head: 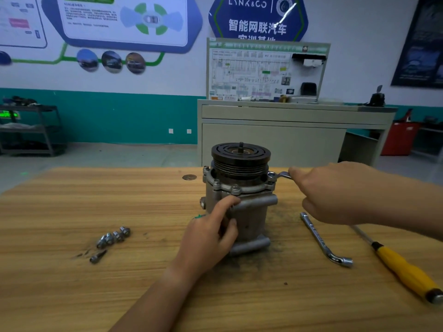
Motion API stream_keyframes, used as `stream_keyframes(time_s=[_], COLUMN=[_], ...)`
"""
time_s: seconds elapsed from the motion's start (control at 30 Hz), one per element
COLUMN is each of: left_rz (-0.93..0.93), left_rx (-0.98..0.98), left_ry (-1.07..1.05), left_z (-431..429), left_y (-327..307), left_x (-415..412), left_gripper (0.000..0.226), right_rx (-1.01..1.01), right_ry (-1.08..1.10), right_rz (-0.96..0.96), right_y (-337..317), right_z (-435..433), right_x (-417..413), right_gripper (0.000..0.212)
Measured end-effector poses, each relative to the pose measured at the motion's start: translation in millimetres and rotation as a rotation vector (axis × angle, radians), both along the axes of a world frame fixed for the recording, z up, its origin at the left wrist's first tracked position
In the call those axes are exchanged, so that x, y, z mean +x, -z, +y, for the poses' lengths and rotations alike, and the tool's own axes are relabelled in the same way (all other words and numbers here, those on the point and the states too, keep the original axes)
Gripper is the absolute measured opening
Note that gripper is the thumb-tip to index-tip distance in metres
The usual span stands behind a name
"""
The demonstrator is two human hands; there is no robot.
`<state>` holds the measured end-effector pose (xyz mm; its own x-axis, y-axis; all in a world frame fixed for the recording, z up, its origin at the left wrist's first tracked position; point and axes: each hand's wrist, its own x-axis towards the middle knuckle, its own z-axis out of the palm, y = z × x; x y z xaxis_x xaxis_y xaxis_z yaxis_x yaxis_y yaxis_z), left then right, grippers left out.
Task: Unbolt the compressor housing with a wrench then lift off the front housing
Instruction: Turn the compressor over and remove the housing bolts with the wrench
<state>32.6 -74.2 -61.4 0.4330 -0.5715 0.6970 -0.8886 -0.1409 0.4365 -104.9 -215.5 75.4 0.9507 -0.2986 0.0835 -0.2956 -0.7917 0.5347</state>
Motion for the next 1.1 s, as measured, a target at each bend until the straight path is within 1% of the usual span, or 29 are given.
stream_keyframes(time_s=[0.17,0.4,0.43,0.5,0.6,0.7,0.8,0.9,1.03,1.1], left_rz=[0.004,0.010,0.010,0.009,0.008,0.008,0.007,0.014,0.018,0.019], left_rx=[-0.028,-0.035,-0.039,-0.047,-0.044,-0.039,-0.035,-0.018,-0.009,-0.011], left_ry=[0.001,0.003,0.010,0.021,0.016,0.025,0.024,0.025,0.032,0.030], left_z=[0,0,0,0,-1,0,0,-1,0,0], left_y=[-1,0,0,1,1,2,1,0,0,0], left_x=[-2,-2,-2,-1,0,1,2,3,3,2], left_gripper=[0.039,0.038,0.038,0.038,0.038,0.039,0.039,0.039,0.039,0.039], right_rx=[0.085,0.169,0.143,0.025,-0.115,-0.157,-0.133,-0.078,-0.076,-0.024], right_ry=[-0.010,-0.005,-0.010,-0.041,-0.100,-0.031,0.008,-0.039,-0.152,-0.136], right_rz=[-0.014,0.023,0.025,0.014,-0.012,-0.024,-0.093,-0.217,-0.346,-0.417], right_y=[-5,-13,-12,-9,1,5,9,17,24,19], right_z=[-4,-14,-16,-17,-20,-35,-49,-55,-53,-54], right_x=[4,11,11,12,12,16,31,58,76,68], right_gripper=[0.034,0.035,0.036,0.035,0.028,0.022,0.026,0.031,0.027,0.021])
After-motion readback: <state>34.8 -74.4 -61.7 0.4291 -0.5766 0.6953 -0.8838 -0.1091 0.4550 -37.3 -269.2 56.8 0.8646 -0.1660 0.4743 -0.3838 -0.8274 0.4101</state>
